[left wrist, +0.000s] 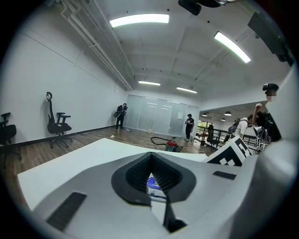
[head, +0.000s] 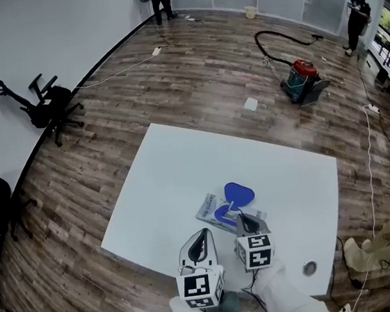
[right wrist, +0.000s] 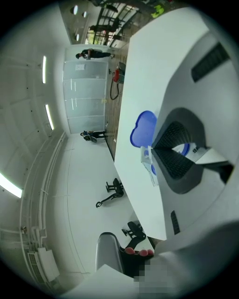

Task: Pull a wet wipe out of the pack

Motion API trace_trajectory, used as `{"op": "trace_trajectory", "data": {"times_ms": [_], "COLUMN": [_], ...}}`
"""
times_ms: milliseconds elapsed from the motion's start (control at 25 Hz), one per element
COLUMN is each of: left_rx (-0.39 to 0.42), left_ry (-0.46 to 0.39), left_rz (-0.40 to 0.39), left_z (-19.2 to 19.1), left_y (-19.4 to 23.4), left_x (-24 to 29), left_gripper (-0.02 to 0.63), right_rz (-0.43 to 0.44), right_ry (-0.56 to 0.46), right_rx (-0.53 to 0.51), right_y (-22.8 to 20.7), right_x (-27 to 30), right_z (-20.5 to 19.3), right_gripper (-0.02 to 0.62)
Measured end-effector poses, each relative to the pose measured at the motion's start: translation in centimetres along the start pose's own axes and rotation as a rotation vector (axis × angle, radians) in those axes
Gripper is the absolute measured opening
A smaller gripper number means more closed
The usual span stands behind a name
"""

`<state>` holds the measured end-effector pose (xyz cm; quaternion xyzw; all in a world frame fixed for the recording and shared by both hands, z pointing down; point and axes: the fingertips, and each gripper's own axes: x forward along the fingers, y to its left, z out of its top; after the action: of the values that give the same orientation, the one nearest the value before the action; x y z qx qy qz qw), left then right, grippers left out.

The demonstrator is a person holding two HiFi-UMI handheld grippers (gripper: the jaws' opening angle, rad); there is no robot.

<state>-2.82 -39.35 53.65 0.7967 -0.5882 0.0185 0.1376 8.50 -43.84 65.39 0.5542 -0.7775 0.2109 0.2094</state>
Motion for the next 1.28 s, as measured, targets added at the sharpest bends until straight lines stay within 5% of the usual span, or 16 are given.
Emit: {"op": "trace_trajectory", "data": {"times_ms": [1280], "left_rx": [0.043], "left_ry": [-0.080], "left_rz": [-0.065], "left_z": [4.1], "left_y": [-2.6], "left_x": [-2.7], "left_gripper": [0.000], "right_rz": [0.012], "right_ry": [-0.195], "right_rx": [0.030], "right_y": [-1.1], "right_x": [-7.7], "right_z": [8.2], "right_gripper": [0.010]}}
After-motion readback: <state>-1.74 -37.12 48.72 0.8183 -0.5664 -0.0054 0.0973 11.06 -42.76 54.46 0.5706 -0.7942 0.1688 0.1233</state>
